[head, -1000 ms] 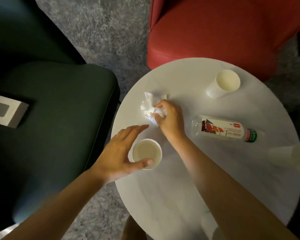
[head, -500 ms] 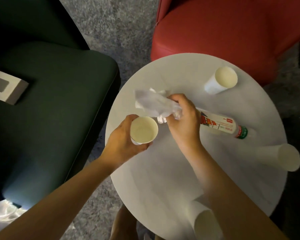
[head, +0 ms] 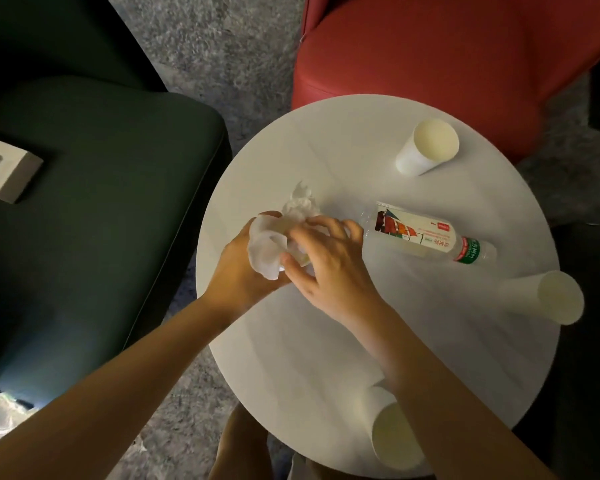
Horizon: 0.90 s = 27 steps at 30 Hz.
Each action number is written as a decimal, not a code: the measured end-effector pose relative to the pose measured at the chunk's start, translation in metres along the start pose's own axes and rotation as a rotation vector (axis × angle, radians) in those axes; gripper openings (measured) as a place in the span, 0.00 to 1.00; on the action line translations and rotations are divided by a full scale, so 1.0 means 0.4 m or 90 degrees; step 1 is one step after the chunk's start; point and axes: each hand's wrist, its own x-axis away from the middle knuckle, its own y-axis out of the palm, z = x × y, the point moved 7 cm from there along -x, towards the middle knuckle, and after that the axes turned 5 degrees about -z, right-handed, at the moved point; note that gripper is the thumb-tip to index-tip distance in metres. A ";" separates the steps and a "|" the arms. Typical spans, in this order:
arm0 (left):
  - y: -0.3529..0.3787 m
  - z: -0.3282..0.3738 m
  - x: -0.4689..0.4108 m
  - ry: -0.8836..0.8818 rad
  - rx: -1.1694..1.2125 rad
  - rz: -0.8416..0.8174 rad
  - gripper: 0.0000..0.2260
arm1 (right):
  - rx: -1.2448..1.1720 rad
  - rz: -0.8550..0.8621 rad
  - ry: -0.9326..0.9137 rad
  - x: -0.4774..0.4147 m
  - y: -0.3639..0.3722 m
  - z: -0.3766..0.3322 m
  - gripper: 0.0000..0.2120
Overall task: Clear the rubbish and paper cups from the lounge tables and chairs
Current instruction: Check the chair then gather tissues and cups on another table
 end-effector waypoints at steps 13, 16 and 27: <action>0.007 0.012 -0.010 0.053 -0.001 0.011 0.27 | -0.194 0.081 0.132 -0.012 -0.011 0.063 0.32; 0.006 0.010 -0.009 0.050 -0.013 0.020 0.28 | -0.267 -0.029 0.179 -0.039 0.023 0.075 0.40; 0.009 0.012 -0.010 0.091 -0.026 0.003 0.23 | 0.027 0.057 -0.049 0.014 0.040 -0.016 0.13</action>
